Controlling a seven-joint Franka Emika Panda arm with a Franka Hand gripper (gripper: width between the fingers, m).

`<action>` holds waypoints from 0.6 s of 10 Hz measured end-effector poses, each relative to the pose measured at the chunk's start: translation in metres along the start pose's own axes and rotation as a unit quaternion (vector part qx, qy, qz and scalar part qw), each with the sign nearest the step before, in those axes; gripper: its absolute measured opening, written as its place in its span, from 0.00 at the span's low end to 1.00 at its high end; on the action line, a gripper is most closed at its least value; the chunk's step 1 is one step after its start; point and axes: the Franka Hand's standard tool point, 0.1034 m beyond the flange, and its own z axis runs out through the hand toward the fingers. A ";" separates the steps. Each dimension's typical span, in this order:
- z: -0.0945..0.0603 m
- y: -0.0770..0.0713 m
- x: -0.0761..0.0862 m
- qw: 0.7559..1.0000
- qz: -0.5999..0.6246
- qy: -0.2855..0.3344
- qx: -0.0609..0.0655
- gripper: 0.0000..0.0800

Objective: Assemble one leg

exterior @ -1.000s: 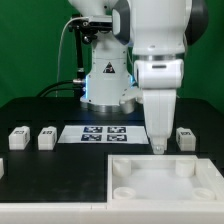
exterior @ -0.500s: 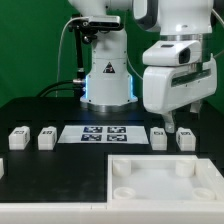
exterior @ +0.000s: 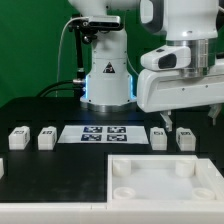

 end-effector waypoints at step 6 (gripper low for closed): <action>0.006 -0.008 -0.016 0.997 0.064 -0.049 -0.001 0.81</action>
Offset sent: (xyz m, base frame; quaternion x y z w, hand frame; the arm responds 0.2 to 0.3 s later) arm 0.0000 0.0000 0.0000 0.0000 0.0000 0.0000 1.0000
